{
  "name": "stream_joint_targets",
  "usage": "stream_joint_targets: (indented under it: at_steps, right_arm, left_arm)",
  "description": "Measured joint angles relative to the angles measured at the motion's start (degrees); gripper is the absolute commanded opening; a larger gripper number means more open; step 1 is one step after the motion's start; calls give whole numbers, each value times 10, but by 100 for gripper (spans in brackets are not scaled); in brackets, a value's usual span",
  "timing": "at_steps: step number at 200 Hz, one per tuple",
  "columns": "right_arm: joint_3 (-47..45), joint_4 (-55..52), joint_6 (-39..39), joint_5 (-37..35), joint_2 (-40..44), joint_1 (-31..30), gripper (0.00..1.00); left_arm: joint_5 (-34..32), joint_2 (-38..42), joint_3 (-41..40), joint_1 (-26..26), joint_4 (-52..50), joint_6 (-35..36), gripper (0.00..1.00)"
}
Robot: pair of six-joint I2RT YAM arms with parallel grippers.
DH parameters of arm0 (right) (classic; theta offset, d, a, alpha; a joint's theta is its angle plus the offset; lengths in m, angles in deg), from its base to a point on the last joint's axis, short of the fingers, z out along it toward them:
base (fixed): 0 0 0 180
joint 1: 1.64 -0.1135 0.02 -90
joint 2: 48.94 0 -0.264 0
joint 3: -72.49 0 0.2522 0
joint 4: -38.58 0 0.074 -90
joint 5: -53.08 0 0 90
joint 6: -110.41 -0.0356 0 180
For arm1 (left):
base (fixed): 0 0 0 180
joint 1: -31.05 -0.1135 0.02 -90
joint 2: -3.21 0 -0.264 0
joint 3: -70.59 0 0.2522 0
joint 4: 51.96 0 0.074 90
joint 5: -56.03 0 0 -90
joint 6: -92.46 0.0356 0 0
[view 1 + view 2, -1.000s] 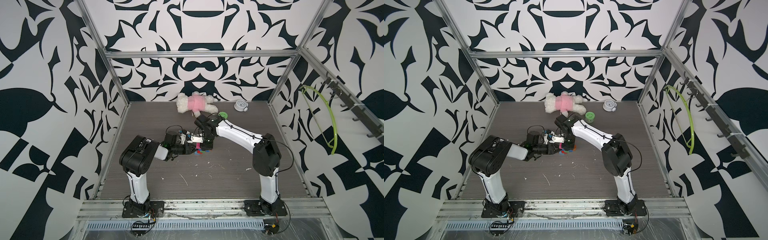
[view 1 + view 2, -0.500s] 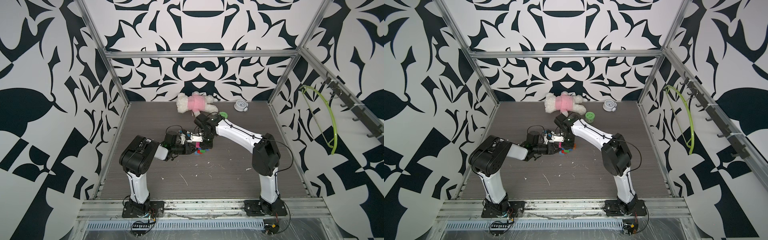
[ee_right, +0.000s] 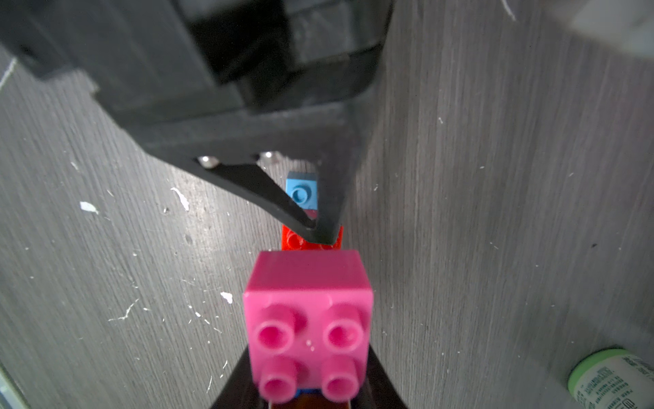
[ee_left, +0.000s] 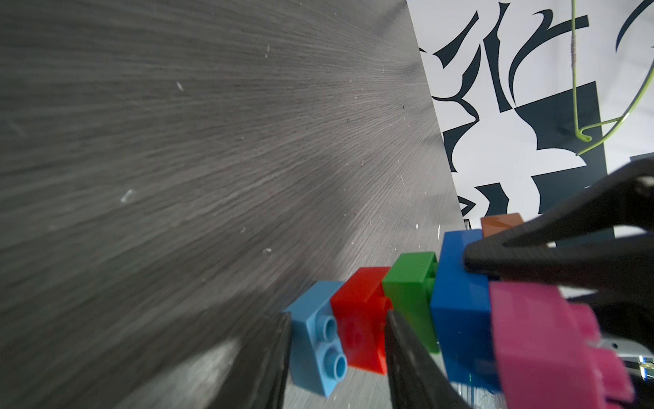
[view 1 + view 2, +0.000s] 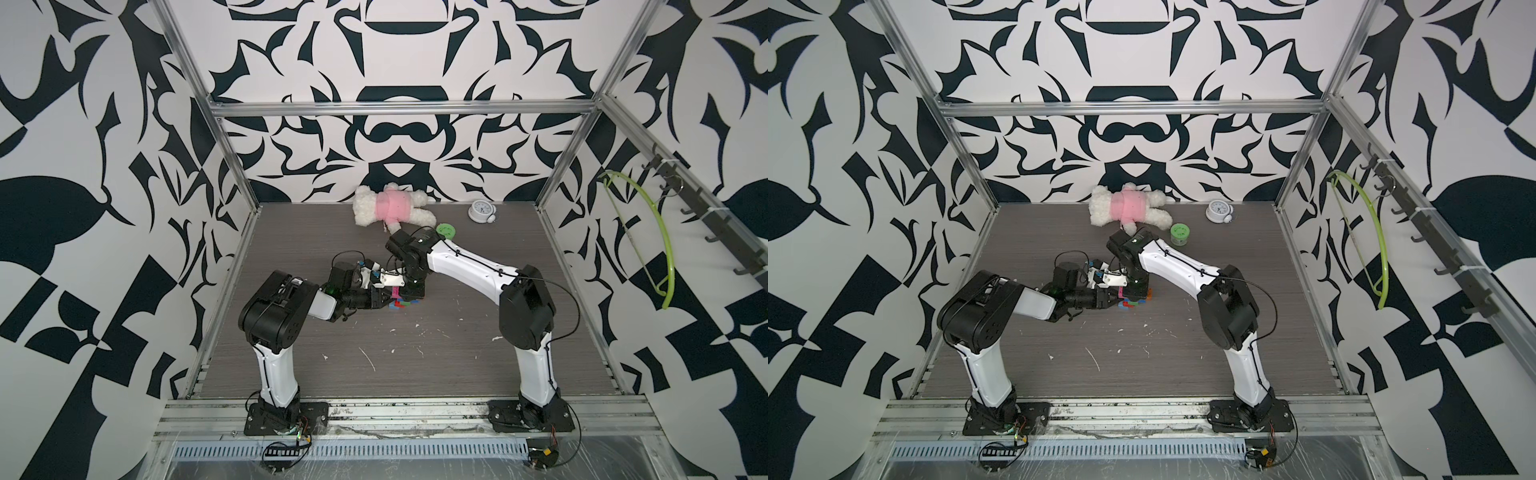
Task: Assemble the letter y with lego
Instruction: Assemble the lego brick with the lego brick.
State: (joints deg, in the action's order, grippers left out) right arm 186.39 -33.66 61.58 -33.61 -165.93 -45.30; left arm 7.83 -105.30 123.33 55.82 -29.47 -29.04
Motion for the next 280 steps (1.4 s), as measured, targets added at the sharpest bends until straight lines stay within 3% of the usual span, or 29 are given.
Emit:
stream_joint_targets:
  at_steps: [280]
  right_arm:
    - [11,-4,-11,0,-10,-1,18]
  left_arm:
    - [0,0,0,0,0,0,46]
